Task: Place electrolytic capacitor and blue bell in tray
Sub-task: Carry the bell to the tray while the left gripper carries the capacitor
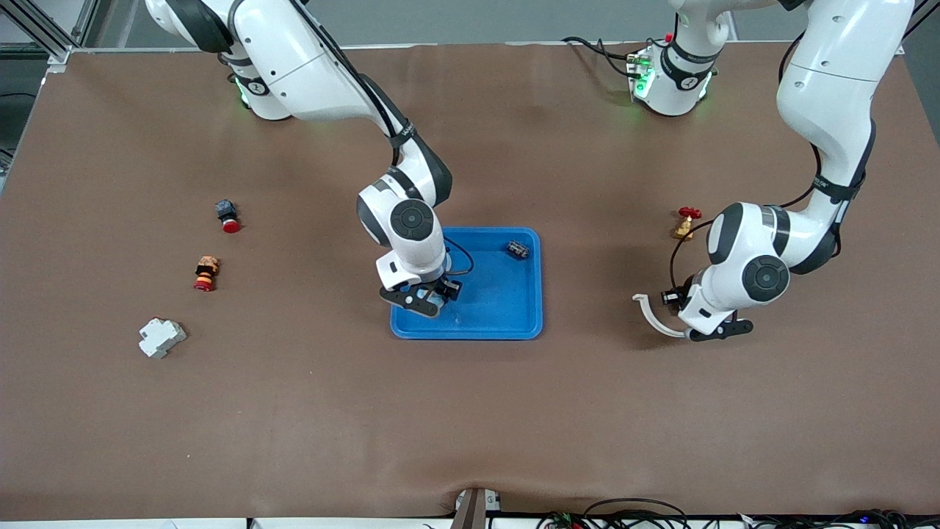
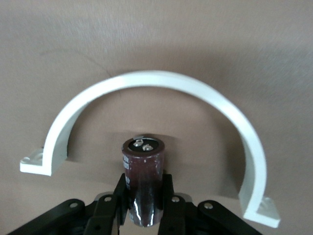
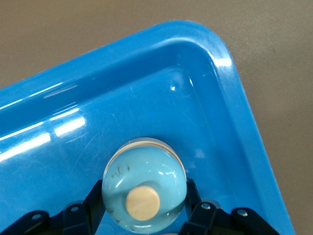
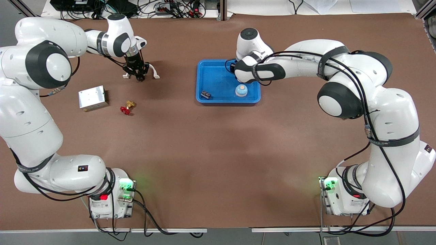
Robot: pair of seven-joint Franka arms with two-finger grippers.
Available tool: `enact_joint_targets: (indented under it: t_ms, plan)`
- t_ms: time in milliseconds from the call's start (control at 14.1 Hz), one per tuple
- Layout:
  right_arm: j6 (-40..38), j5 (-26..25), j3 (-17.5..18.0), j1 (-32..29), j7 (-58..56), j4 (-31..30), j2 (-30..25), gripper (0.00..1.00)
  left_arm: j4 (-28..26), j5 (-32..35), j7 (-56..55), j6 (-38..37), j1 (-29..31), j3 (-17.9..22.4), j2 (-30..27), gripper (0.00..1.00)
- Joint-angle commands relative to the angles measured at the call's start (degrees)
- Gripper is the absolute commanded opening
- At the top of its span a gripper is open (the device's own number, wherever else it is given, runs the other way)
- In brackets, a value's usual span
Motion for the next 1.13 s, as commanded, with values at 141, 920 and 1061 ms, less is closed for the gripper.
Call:
enact_joint_targets:
  t_ms: [141,920,1061]
  plan:
    - [1.2,-1.8,-0.5,1.0,3.7,1.4,1.4,0.0,13.3,-2.7,-7.0,-17.0,-2.8,-1.3,-0.4,0.0]
    - [-2.2,-1.5,-0.4,-1.1,0.9,1.9,-0.7,1.0,29.8,-8.6,-57.7,-17.1,-22.1,-1.3,6.1,0.0]
    - [-5.5,-1.0,-0.3,-2.5,-2.4,2.5,-2.6,1.0,29.9,-8.2,-62.3,-12.7,-25.3,-0.9,7.8,0.0]
